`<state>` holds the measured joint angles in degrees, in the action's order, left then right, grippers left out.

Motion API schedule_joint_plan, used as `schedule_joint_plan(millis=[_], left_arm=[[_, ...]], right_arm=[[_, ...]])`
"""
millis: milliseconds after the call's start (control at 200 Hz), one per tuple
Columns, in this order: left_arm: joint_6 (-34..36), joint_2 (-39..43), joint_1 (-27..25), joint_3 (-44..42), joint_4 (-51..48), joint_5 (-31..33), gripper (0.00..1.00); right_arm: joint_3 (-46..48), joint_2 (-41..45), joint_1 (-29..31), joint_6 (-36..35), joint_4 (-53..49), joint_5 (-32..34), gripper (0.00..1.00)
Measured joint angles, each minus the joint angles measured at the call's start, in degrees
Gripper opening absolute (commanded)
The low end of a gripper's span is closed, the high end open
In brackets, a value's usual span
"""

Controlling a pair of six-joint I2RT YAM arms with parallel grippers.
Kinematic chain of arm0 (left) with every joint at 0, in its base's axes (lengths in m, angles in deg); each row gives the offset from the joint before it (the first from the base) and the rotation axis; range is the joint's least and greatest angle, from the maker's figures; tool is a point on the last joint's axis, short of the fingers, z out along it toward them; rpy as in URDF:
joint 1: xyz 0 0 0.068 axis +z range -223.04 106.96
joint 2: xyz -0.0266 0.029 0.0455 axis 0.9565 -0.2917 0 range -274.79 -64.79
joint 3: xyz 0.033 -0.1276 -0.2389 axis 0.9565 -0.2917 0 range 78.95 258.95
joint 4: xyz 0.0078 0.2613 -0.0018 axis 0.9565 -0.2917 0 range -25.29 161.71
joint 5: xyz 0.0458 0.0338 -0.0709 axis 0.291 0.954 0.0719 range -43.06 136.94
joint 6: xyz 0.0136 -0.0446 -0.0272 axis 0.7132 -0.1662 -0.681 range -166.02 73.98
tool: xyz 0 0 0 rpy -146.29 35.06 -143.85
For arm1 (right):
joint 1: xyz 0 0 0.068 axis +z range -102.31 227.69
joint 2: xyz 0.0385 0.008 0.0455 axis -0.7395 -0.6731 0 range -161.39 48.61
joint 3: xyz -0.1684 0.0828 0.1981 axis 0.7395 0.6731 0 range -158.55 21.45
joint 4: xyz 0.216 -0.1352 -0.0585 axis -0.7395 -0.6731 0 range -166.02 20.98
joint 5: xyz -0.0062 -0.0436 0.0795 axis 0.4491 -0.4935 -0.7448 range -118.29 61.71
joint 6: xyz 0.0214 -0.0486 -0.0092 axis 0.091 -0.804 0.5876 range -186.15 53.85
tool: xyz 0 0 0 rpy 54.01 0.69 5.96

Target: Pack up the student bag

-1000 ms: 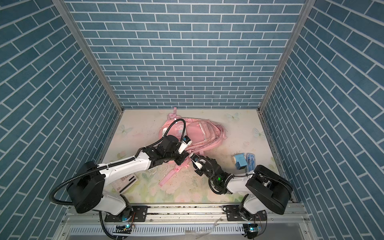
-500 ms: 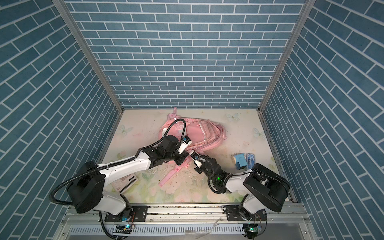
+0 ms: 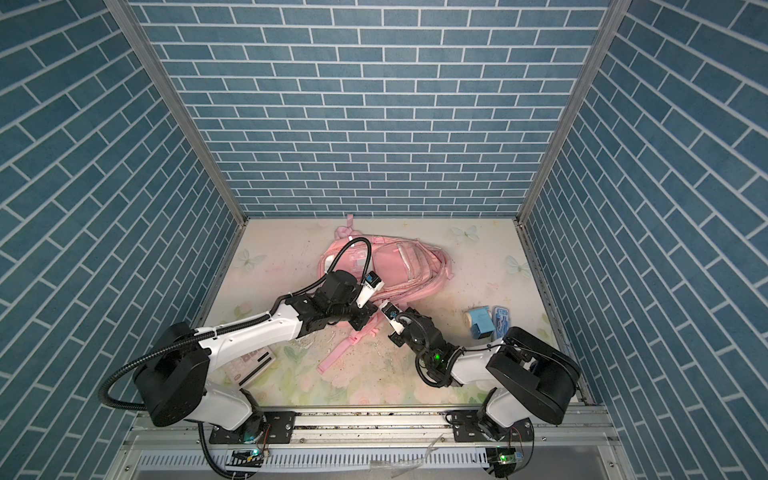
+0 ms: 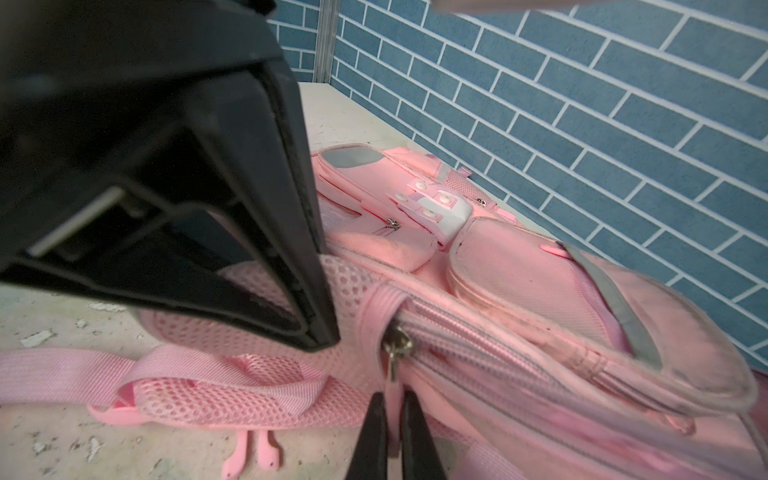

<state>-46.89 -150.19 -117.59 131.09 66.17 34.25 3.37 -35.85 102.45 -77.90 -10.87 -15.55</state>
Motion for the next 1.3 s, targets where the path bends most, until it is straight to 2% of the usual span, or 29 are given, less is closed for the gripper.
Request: schedule_joint_plan(millis=[220, 335, 610, 770, 850, 1080, 1245, 1300], left_arm=[[2.97, 0.72, -0.35, 0.0, -1.66, 2.21, 0.0], [5.73, 2.6, -0.48, -0.24, -3.69, 4.28, 0.0], [12.22, 6.38, 0.83, -3.93, -4.17, 6.93, 0.0], [18.21, 6.38, 4.39, -4.22, -5.53, 6.4, 0.0], [21.55, 6.36, 5.97, -4.22, -5.9, 6.34, 0.0], [28.22, 3.74, 12.63, -3.02, -7.69, 3.54, 0.0], [28.46, -0.39, 18.05, 0.09, -9.33, 1.53, 0.0], [26.67, -1.46, 20.41, 0.85, -9.49, -0.09, 0.1]], right_arm=[[0.0, 3.15, -0.02, 1.55, -4.28, 0.24, 0.0], [-0.02, 6.6, -1.92, 3.65, -8.85, -1.03, 0.0], [-0.22, 12.17, -11.04, 11.89, -19.56, -6.47, 0.0], [-2.86, 13.66, -18.75, 14.51, -28.22, -8.96, 0.0], [-4.79, 13.64, -20.46, 14.45, -32.04, -10.34, 0.0], [-6.95, 12.59, -20.2, 14.29, -37.11, -19.58, 0.0], [-7.63, 11.21, -16.2, 14.32, -38.84, -21.33, 0.0], [-8.9, 10.51, -14.51, 14.38, -39.63, -21.35, 0.0]])
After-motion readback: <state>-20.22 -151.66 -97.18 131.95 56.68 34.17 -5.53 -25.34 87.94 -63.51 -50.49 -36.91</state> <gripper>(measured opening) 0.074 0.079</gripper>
